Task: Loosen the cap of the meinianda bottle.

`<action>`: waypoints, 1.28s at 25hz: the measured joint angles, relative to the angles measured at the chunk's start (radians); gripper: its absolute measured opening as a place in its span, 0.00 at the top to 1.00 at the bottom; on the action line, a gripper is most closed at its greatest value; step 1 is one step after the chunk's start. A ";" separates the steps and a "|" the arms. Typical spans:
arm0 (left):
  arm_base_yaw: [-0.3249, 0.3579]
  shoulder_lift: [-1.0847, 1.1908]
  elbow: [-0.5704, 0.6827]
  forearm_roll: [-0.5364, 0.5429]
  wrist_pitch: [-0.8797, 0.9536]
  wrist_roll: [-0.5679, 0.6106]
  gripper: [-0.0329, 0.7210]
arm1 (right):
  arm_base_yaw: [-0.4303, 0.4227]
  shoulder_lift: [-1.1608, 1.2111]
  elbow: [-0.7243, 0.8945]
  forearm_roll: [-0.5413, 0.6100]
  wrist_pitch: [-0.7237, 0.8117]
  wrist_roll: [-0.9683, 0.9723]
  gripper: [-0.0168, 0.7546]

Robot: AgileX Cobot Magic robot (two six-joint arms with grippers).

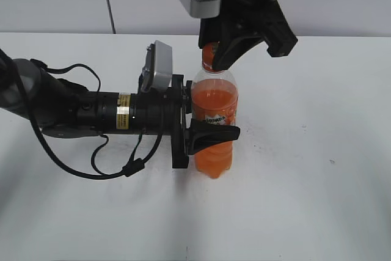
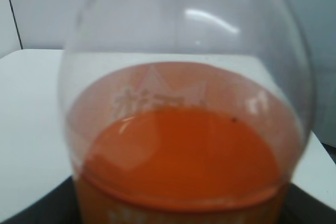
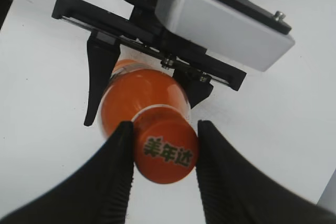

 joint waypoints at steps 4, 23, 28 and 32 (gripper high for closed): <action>0.000 0.000 0.000 0.004 -0.001 0.000 0.40 | 0.000 0.000 0.000 0.007 0.000 0.024 0.62; 0.001 -0.001 0.000 0.012 -0.003 0.000 0.40 | 0.000 0.000 0.000 0.021 0.000 -0.228 0.62; 0.003 -0.001 0.000 0.016 -0.004 0.001 0.40 | 0.000 0.000 0.000 0.026 0.000 -0.294 0.62; 0.003 -0.001 0.000 0.018 -0.005 0.001 0.40 | 0.000 -0.001 0.000 0.027 0.000 -0.239 0.62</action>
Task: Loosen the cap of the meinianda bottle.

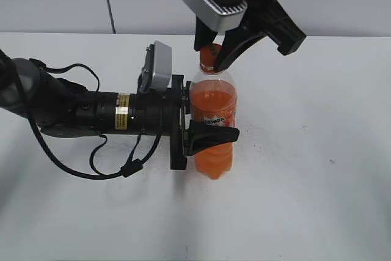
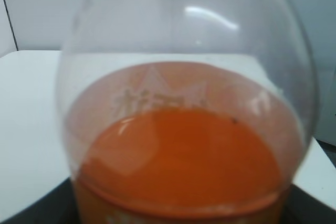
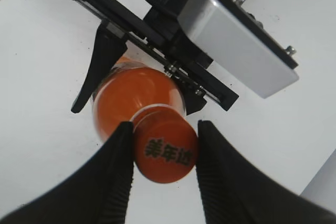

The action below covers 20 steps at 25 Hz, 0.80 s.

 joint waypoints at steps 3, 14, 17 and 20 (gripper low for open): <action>0.000 0.000 0.000 0.001 -0.001 0.001 0.40 | 0.000 0.000 0.002 0.004 0.000 0.016 0.62; -0.002 0.000 0.000 0.016 -0.006 0.001 0.40 | 0.000 -0.010 0.007 0.042 0.000 0.119 0.62; -0.004 0.000 0.000 0.018 -0.011 0.001 0.40 | 0.000 -0.014 0.009 0.044 0.000 0.128 0.62; -0.004 0.000 0.000 0.018 -0.011 -0.001 0.40 | 0.000 -0.016 0.011 0.034 0.000 0.163 0.62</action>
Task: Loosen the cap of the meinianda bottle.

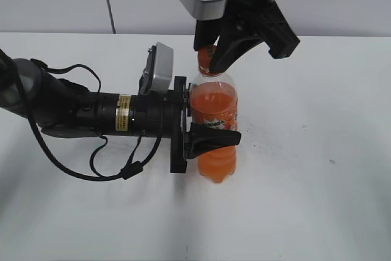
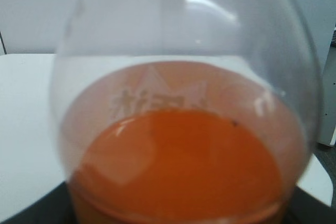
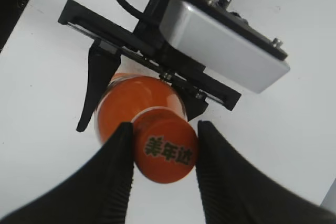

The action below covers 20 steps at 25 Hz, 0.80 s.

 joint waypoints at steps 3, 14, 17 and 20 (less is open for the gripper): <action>0.000 0.000 0.000 -0.002 0.008 -0.002 0.40 | 0.000 0.000 0.000 -0.033 0.000 0.047 0.62; 0.011 0.000 0.000 0.001 0.011 -0.002 0.40 | 0.000 0.000 0.000 -0.045 -0.003 0.192 0.62; 0.011 0.000 0.000 0.002 0.011 -0.001 0.40 | 0.000 0.000 0.000 -0.044 -0.003 0.202 0.62; 0.011 0.000 0.000 0.002 0.011 -0.001 0.40 | 0.000 0.000 0.000 -0.044 -0.003 0.207 0.62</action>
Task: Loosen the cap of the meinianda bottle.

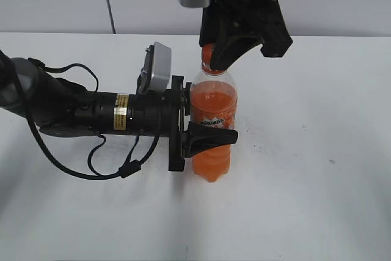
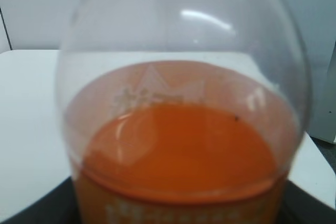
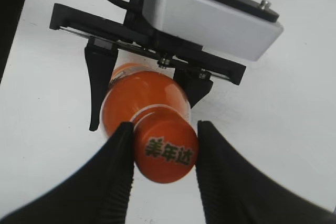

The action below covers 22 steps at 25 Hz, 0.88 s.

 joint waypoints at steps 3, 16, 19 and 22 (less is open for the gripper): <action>0.000 0.000 0.000 0.000 0.000 0.000 0.40 | 0.000 0.000 0.000 0.001 -0.005 0.005 0.60; 0.001 0.000 0.000 0.000 0.001 -0.001 0.40 | 0.000 -0.006 -0.008 0.006 -0.014 0.032 0.59; 0.001 0.000 0.000 0.000 0.001 -0.001 0.40 | 0.000 -0.007 -0.008 0.001 -0.015 0.060 0.58; 0.001 0.000 0.000 0.000 0.002 0.001 0.40 | 0.000 -0.007 -0.020 0.000 -0.020 0.092 0.58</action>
